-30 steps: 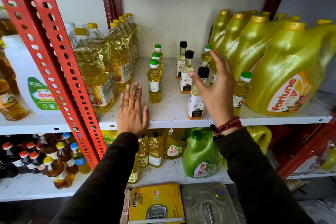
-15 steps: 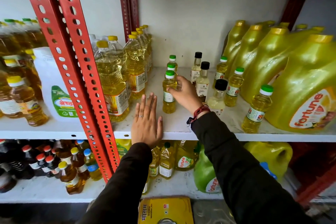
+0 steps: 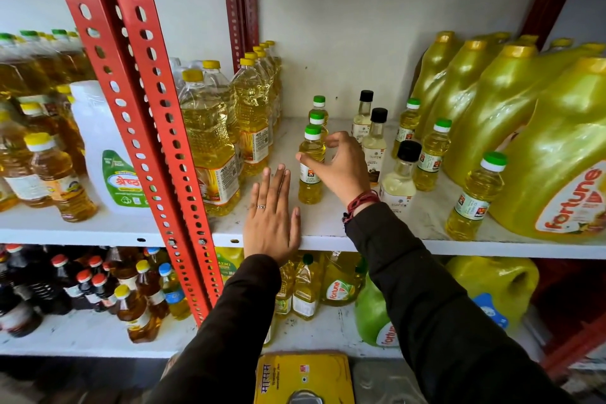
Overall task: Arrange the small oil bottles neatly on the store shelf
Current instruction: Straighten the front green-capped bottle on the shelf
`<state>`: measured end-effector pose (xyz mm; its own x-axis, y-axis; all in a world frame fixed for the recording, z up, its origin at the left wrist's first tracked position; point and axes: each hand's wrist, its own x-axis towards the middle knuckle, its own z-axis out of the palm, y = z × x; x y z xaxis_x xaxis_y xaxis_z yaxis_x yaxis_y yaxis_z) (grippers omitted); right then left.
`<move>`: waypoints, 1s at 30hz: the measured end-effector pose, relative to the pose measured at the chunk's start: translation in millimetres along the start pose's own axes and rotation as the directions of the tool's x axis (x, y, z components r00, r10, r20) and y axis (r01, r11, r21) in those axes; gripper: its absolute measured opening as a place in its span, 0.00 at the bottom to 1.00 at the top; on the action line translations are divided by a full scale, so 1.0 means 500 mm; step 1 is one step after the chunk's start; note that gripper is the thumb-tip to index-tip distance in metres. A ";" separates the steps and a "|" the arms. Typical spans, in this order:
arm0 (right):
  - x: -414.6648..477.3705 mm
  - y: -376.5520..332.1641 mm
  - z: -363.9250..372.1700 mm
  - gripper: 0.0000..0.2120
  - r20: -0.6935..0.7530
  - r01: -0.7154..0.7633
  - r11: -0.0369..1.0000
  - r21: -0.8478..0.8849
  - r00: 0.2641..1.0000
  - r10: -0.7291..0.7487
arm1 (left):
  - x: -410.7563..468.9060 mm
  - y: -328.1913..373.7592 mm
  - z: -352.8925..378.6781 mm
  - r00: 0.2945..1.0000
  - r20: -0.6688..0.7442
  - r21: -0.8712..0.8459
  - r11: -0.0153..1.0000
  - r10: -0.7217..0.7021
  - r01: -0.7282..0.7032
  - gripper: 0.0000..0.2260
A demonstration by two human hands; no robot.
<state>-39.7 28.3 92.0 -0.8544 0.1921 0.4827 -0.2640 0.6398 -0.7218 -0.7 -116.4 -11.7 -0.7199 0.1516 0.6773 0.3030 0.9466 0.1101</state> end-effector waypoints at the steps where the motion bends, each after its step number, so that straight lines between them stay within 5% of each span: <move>1: 0.002 0.001 0.000 0.29 0.017 -0.008 0.999 0.044 1.000 0.007 | 0.000 0.000 0.000 1.000 -0.001 -0.002 1.000 0.000 0.000 0.31; 9: 0.017 0.004 -0.003 0.16 0.154 -0.084 0.967 0.240 0.987 0.048 | 0.000 0.001 -0.001 1.000 0.002 -0.008 1.000 -0.003 0.003 0.31; 25: 0.012 0.004 -0.002 0.25 0.041 -0.076 0.982 0.172 0.997 0.070 | 0.000 0.001 -0.002 1.000 -0.003 -0.002 1.000 -0.002 0.002 0.31; 30: 0.011 0.011 -0.004 0.28 0.104 -0.093 0.976 0.196 0.992 0.073 | 0.001 0.001 -0.002 1.000 0.004 -0.002 1.000 -0.005 0.005 0.31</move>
<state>-44.8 34.0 91.5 -0.9132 0.1603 0.3746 -0.2662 0.4613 -0.8464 -0.2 -116.3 -10.8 -0.7242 0.1478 0.6735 0.3006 0.9467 0.1154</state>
